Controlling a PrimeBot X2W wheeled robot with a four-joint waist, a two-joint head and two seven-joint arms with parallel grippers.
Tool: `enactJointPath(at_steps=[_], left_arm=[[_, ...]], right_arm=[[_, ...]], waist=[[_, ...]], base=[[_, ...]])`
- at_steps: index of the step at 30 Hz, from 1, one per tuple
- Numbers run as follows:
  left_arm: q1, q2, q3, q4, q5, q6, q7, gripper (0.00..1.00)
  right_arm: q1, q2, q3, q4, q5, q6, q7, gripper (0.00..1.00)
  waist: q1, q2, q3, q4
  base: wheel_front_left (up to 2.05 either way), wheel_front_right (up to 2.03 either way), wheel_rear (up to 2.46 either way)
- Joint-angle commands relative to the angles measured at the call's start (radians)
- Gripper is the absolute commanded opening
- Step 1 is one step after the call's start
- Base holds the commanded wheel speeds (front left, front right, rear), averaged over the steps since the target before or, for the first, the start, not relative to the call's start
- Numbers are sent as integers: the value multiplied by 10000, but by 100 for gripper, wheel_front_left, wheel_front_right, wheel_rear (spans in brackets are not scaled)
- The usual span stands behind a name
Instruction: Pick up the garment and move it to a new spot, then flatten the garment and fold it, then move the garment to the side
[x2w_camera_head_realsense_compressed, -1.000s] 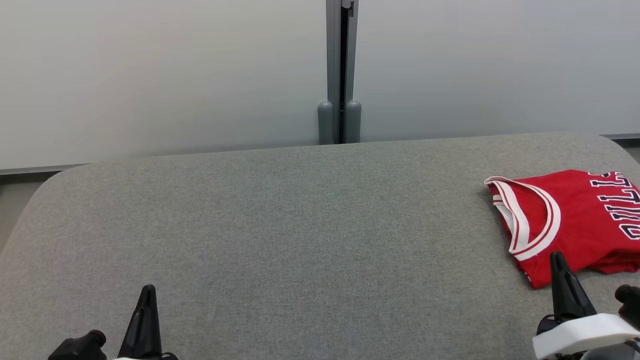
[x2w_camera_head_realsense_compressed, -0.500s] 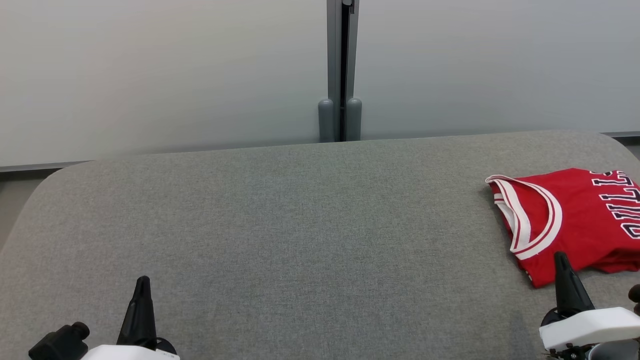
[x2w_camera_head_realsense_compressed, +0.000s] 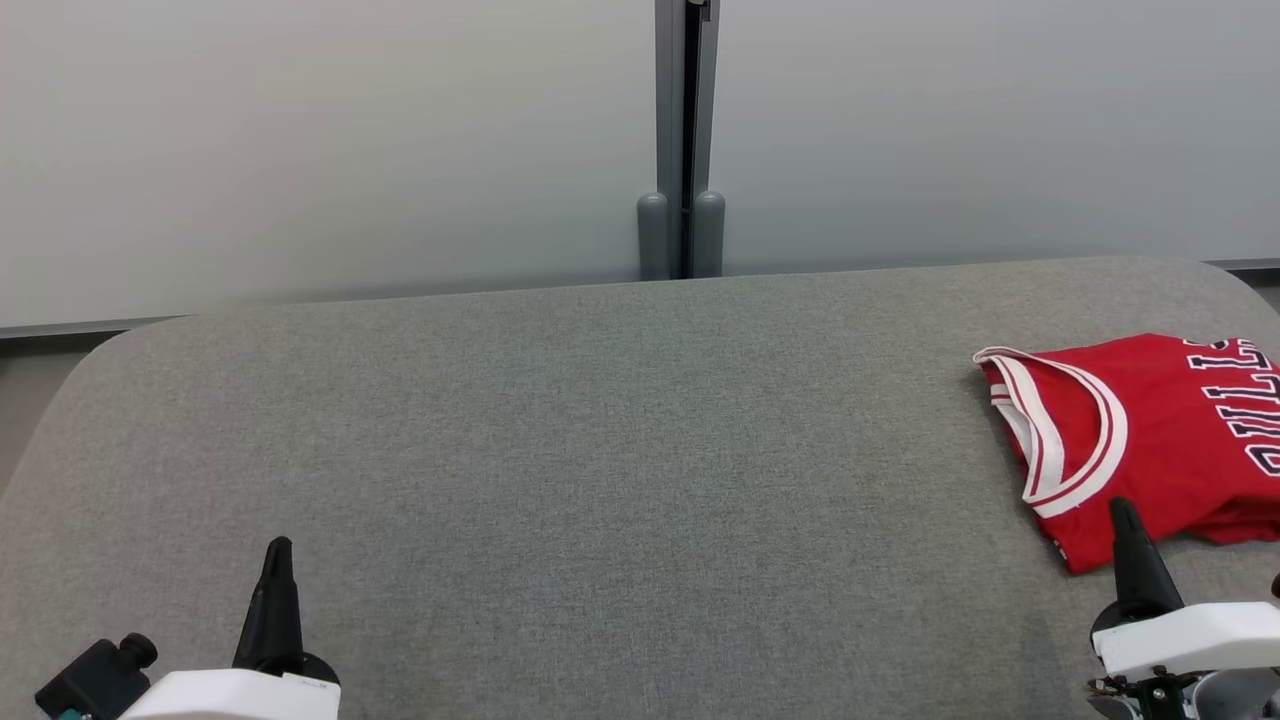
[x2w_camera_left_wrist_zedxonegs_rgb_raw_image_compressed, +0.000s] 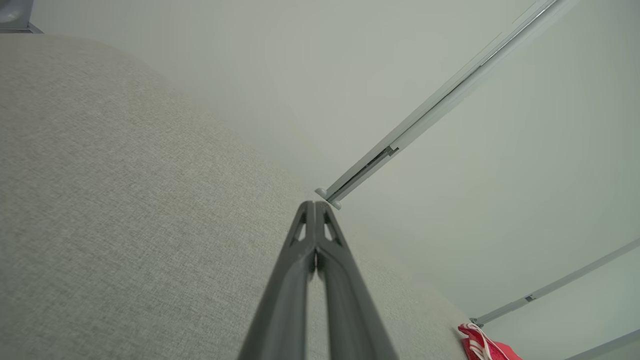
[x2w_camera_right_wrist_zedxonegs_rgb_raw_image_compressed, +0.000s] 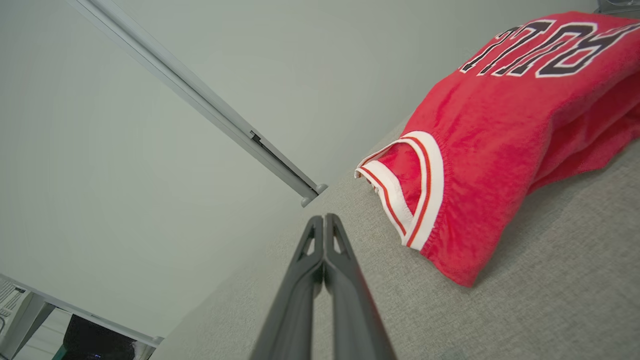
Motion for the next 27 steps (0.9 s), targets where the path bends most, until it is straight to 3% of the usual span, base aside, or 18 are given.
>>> enactJointPath(at_steps=[1, 27], left_arm=[[-341, 74, 72, -92, -313, -64, 67, 0], [-837, 89, 243, 92, -3074, -180, 819, 0]], right_arm=[[-244, -53, -85, -150, 312, 0, 93, 0], [-397, 196, -412, -152, 2855, 1, 840, 0]], waist=[[0, 0, 7, 2], [0, 0, 130, 26]], base=[[0, 0, 0], [0, 0, 0]])
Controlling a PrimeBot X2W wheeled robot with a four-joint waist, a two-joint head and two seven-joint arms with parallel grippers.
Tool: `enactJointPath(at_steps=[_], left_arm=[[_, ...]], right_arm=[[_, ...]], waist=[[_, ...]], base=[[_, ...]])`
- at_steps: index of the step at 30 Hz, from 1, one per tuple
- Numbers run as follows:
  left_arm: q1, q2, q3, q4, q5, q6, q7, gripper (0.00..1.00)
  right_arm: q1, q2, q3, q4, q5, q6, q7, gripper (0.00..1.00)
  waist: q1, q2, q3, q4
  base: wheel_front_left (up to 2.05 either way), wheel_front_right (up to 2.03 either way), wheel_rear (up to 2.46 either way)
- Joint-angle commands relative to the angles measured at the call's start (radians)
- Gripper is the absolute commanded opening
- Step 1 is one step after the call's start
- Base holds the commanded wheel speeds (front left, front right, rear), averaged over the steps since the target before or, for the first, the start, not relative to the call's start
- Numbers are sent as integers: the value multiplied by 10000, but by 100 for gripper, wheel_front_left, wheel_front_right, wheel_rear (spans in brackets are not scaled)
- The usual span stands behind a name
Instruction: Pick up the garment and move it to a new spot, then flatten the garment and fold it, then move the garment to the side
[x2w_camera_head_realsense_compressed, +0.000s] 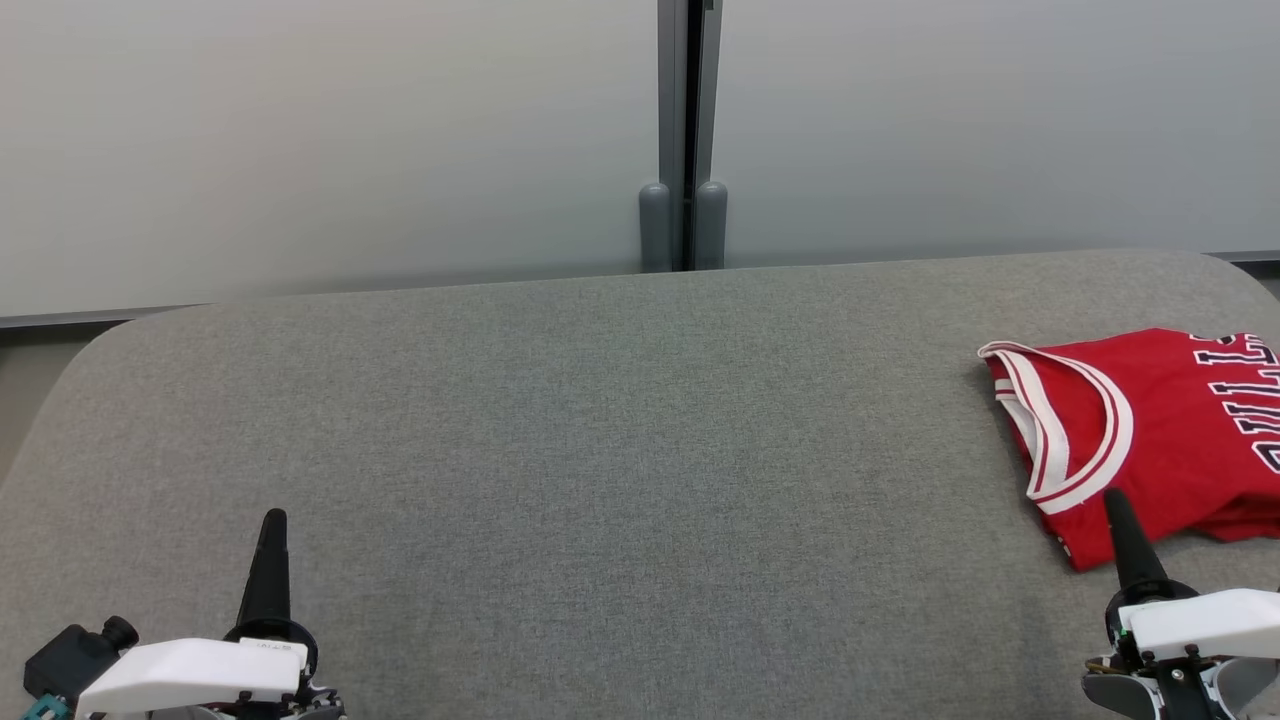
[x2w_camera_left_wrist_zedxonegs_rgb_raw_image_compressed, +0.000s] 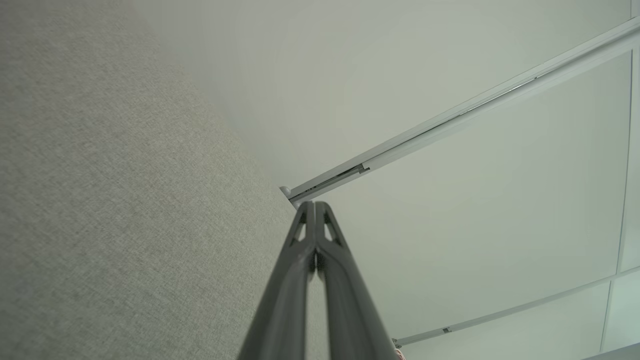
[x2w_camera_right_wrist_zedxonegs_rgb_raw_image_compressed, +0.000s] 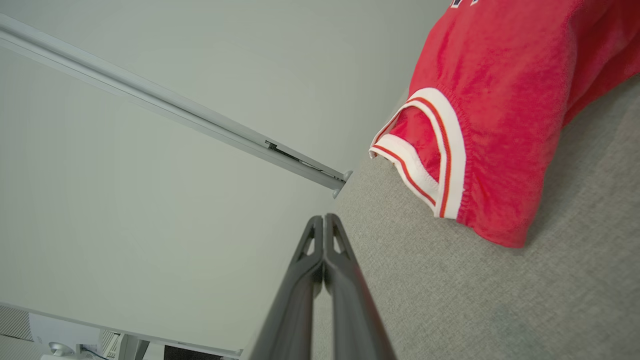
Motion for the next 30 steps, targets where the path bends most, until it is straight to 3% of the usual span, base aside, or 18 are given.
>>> enactJointPath(at_steps=[1, 30], left_arm=[[-321, 68, 73, -67, -313, -63, 69, 0], [-720, 80, 216, 108, -2732, -165, 720, 0]], right_arm=[[-181, -21, -82, -99, 269, 3, 83, 0], [-297, 193, -361, -95, 2503, 3, 738, 0]], waist=[[0, 0, 9, 2], [0, 0, 147, 29]], base=[[0, 0, 0], [0, 0, 0]])
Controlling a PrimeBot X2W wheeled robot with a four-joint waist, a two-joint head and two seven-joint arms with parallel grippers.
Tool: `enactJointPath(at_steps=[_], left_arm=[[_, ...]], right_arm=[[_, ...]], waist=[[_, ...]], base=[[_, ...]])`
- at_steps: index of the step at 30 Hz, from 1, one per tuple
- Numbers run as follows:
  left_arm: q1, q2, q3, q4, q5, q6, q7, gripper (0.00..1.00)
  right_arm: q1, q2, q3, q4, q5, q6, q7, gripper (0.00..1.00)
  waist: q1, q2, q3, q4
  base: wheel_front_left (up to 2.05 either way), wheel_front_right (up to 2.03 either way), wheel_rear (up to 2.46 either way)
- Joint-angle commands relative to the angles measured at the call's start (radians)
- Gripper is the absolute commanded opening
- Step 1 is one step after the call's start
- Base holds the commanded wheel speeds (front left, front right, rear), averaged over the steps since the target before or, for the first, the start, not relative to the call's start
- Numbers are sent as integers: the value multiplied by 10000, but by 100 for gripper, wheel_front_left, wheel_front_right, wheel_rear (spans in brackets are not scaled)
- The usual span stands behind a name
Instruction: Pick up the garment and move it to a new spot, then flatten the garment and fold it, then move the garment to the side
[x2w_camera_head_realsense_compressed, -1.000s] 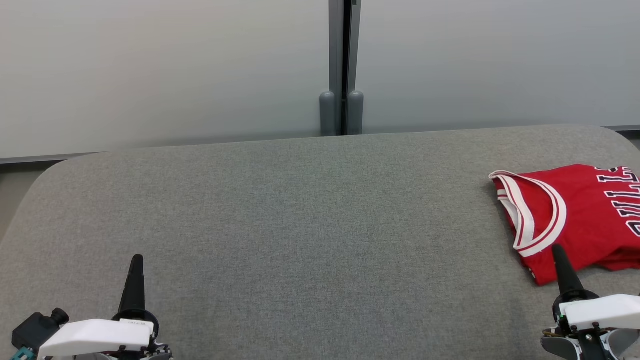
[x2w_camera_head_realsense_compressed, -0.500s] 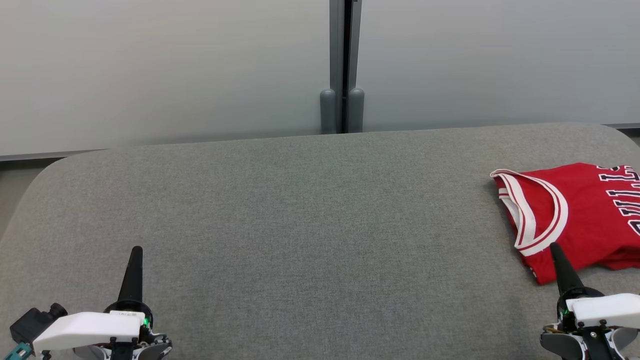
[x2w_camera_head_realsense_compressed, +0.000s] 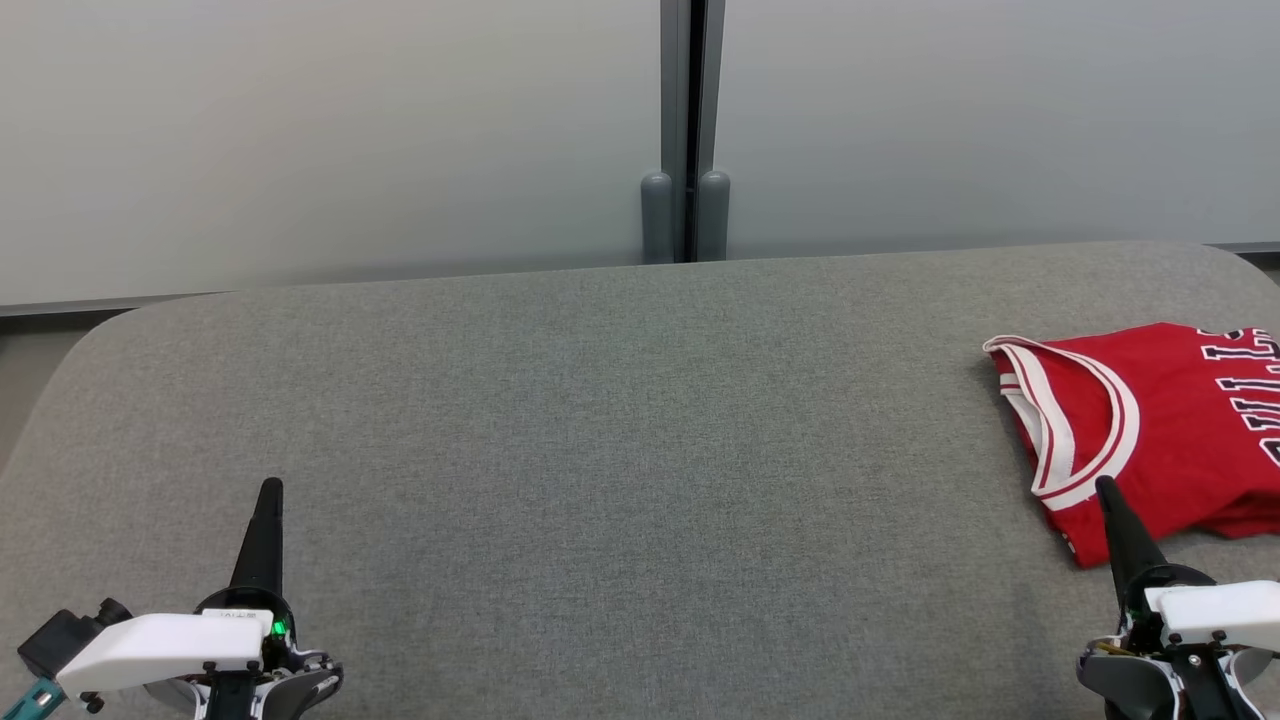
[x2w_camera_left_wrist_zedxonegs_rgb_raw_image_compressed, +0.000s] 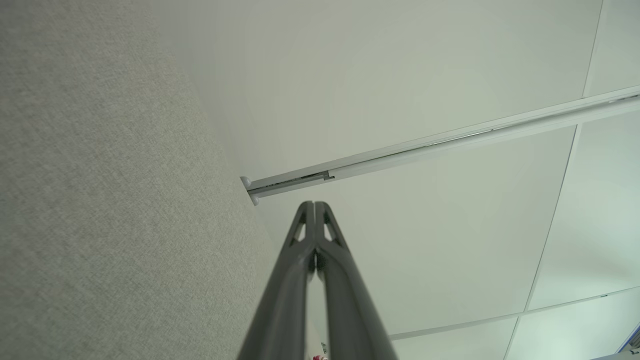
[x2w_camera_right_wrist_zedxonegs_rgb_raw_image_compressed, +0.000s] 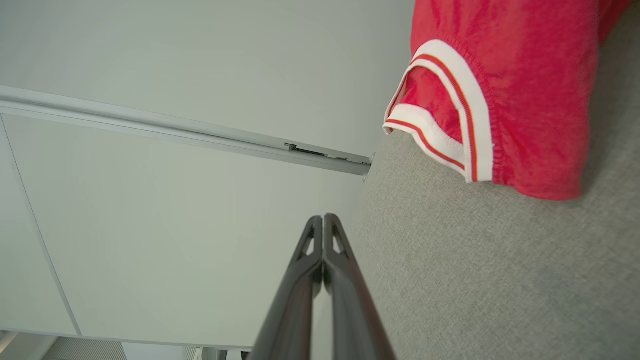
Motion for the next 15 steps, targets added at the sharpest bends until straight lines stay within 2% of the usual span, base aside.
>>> enactJointPath(at_steps=[1, 15], left_arm=[[-198, 63, 61, -24, -186, -61, 53, 0], [-363, 67, 118, 50, -1206, -107, 333, 0]], right_arm=[[-109, -21, -60, -59, 184, 3, 63, 0], [-183, 71, -180, -56, 1121, 4, 340, 0]], waist=[[0, -1, 5, 1], [0, -1, 74, 15]], base=[[0, 0, 0], [0, 0, 0]])
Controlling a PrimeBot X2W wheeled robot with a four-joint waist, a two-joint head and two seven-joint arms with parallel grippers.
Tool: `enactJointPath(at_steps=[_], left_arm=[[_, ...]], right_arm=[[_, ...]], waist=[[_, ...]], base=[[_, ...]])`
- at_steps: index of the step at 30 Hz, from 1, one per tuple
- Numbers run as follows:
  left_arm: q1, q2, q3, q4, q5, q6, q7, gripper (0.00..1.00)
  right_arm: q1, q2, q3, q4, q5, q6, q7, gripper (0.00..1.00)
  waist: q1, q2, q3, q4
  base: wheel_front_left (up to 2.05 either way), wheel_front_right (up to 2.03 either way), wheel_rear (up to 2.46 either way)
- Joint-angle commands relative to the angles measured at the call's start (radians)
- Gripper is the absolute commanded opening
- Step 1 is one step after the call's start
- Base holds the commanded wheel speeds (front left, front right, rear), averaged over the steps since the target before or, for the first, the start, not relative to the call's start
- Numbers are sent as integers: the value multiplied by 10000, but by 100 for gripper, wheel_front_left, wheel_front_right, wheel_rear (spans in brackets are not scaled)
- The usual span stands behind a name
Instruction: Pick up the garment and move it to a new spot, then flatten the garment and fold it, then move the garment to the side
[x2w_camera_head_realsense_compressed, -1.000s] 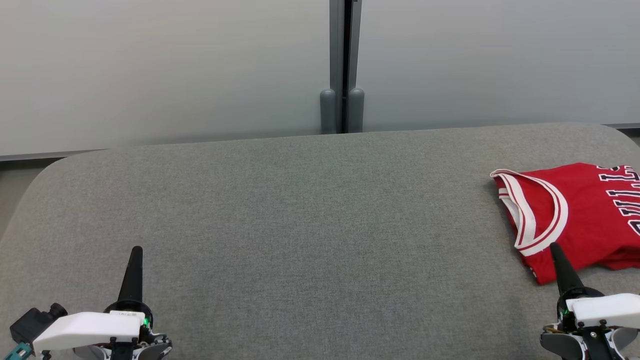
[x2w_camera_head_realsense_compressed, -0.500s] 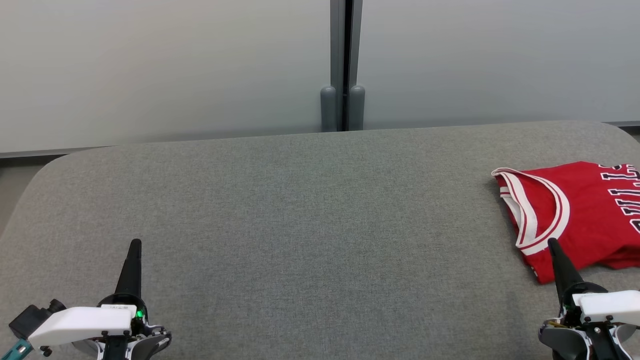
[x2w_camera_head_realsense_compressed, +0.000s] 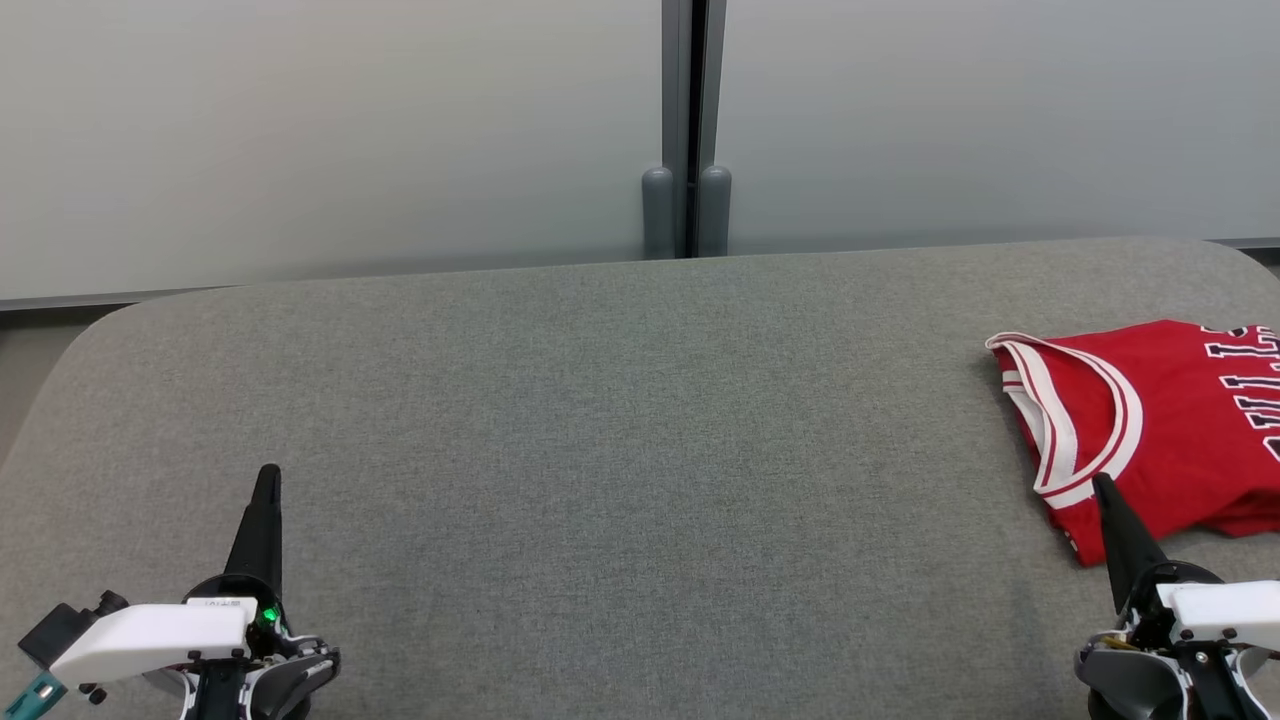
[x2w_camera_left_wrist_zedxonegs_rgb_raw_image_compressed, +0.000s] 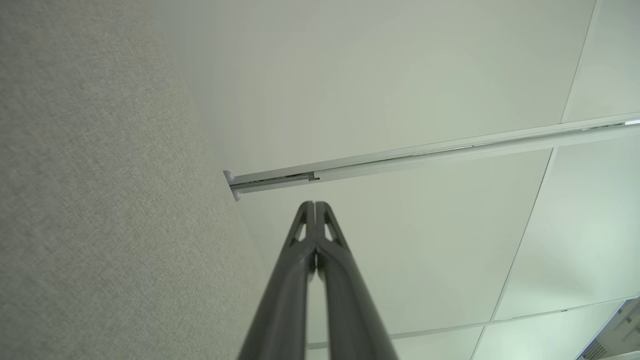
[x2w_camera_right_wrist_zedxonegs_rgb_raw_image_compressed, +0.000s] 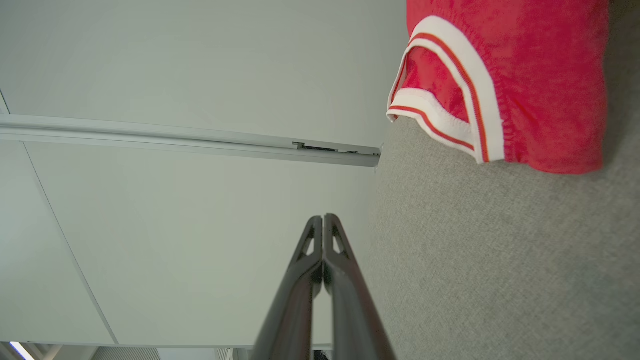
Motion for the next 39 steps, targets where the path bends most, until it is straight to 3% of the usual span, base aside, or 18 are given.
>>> enactJointPath(at_steps=[1, 15, 39], left_arm=[[-163, 59, 53, 1, -210, -74, 67, 0], [-323, 63, 108, 68, -1079, -112, 303, 0], [-298, 62, 103, 62, -1041, -103, 299, 0]], right_arm=[[-146, -9, -65, -44, 205, 4, 73, 0], [-172, 68, -157, -38, 1026, 4, 301, 0], [-172, 57, -151, -39, 975, 4, 298, 0]], waist=[[-1, -1, 6, 2], [-1, -1, 75, 15], [-1, -1, 75, 15]], base=[[0, 0, 0], [0, 0, 0], [0, 0, 0]])
